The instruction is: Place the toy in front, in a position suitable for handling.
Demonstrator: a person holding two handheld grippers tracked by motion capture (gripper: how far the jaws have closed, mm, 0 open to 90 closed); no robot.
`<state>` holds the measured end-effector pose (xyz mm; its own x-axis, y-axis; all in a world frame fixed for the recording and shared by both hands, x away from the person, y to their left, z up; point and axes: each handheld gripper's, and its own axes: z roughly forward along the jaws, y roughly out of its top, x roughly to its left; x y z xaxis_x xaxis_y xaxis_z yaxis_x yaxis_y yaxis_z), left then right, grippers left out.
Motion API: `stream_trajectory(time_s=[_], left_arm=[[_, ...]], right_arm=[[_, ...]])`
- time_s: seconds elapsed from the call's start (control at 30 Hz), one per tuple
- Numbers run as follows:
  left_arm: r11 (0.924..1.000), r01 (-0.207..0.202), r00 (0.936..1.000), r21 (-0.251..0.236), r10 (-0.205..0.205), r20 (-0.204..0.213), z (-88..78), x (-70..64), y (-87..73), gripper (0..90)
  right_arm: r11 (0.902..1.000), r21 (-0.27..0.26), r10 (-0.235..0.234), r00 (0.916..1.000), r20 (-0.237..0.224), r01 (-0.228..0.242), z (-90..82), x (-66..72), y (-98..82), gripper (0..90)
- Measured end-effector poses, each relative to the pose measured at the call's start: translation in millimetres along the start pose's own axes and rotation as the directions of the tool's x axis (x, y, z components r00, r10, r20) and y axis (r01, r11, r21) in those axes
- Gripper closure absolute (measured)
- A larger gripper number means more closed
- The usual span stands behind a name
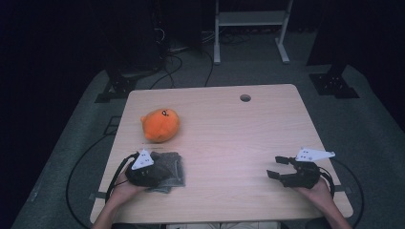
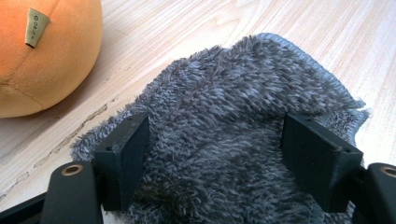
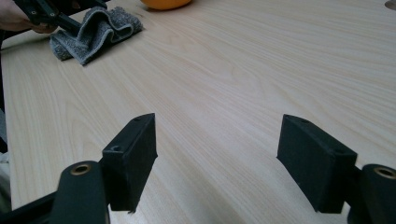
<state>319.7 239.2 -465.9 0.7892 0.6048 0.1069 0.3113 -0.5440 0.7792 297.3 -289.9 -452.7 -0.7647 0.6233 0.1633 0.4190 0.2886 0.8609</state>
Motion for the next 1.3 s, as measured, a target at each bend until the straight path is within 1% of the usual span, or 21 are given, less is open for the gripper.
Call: stream_trajectory(time_s=[0.47,0.77,0.93,1.07,1.23,1.3], left_arm=[[0.9991,0.013,0.9995,0.039,-0.014,0.030,5.9,2.7,-3.3,28.9],[0.9990,0.028,0.9987,0.036,-0.029,0.042,6.9,3.8,-4.9,31.0],[0.9988,0.026,0.9980,0.041,-0.029,0.056,6.8,4.8,-5.5,34.3],[0.9987,0.048,0.9970,0.017,-0.049,0.060,6.4,5.0,-9.6,37.1],[0.9987,0.047,0.9969,0.019,-0.049,0.062,6.3,4.9,-9.3,38.4],[0.9988,0.045,0.9969,0.020,-0.046,0.064,6.1,4.9,-9.3,40.2]], right_arm=[[1.0000,-0.006,-0.004,1.0000,0.001,0.004,-1.2,0.4,0.2,27.6],[1.0000,-0.008,-0.005,1.0000,0.000,0.005,-1.5,0.9,0.2,27.7],[1.0000,-0.008,-0.006,1.0000,0.000,0.006,-1.5,0.9,0.2,27.8],[0.9999,-0.008,-0.006,1.0000,-0.001,0.006,-1.7,0.8,0.3,27.7],[1.0000,-0.007,-0.007,1.0000,-0.001,0.007,-1.3,1.0,0.2,27.8],[0.9999,-0.008,-0.007,1.0000,-0.002,0.007,-1.5,1.0,0.3,27.7]])
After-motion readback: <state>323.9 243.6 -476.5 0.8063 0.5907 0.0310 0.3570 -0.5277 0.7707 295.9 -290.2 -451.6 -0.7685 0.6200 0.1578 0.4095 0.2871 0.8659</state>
